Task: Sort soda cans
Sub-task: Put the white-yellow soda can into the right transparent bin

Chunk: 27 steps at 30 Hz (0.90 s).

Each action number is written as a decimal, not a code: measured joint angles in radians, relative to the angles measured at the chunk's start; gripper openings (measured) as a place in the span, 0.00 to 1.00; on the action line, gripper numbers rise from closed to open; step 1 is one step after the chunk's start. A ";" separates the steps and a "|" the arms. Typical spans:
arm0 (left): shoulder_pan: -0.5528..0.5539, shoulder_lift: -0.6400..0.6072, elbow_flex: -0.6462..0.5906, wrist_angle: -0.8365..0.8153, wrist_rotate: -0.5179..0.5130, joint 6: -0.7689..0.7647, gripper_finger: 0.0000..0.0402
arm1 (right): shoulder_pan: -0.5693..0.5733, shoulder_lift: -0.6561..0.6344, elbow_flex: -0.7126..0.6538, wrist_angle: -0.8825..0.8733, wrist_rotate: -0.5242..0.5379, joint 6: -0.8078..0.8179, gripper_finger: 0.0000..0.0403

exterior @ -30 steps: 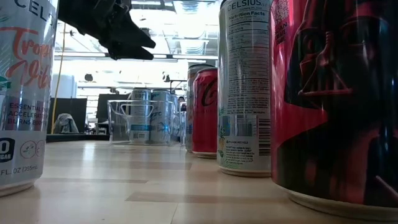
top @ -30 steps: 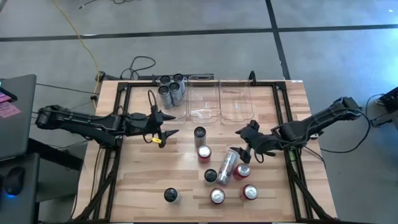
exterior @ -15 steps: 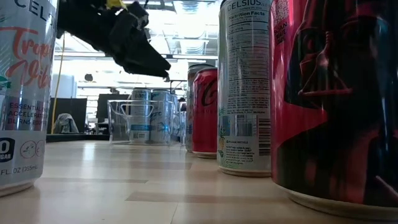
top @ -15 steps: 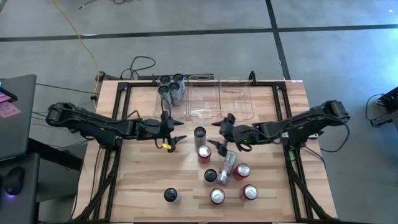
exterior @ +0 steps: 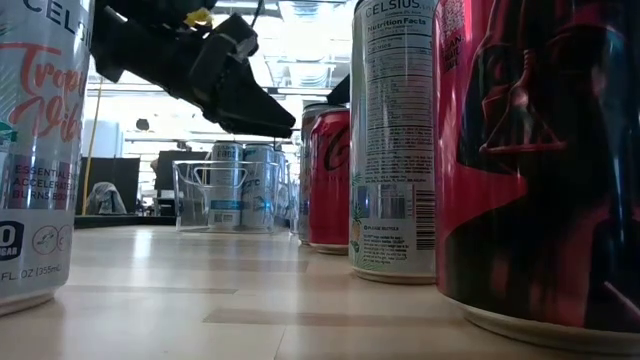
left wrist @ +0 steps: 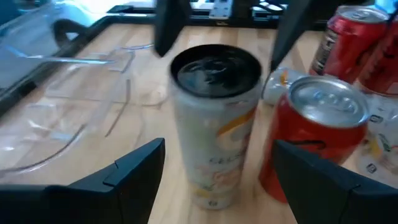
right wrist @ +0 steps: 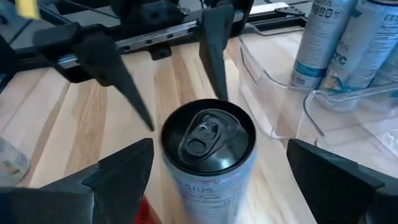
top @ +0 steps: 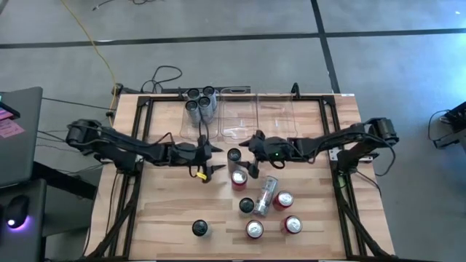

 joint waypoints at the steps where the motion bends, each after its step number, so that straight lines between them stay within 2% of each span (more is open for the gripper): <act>1: 0.000 0.010 0.007 0.000 0.008 0.005 0.72 | -0.004 0.000 0.000 0.003 -0.014 -0.006 0.97; 5: 0.000 0.050 0.038 0.000 0.054 0.016 0.72 | -0.020 0.031 0.011 0.027 -0.070 -0.012 0.97; 12: 0.000 0.072 0.058 -0.003 0.066 0.017 0.72 | -0.031 0.115 0.070 0.014 -0.073 -0.046 0.97; 17: 0.000 0.072 0.058 -0.007 0.079 0.016 0.72 | -0.031 0.111 0.090 -0.054 -0.073 -0.040 0.95; 21: 0.000 0.072 0.058 -0.014 0.079 0.017 0.72 | -0.031 0.087 0.090 -0.107 -0.071 -0.010 0.84; 27: 0.000 0.072 0.058 0.014 0.070 0.017 0.72 | -0.031 0.069 0.089 -0.145 -0.062 0.014 0.58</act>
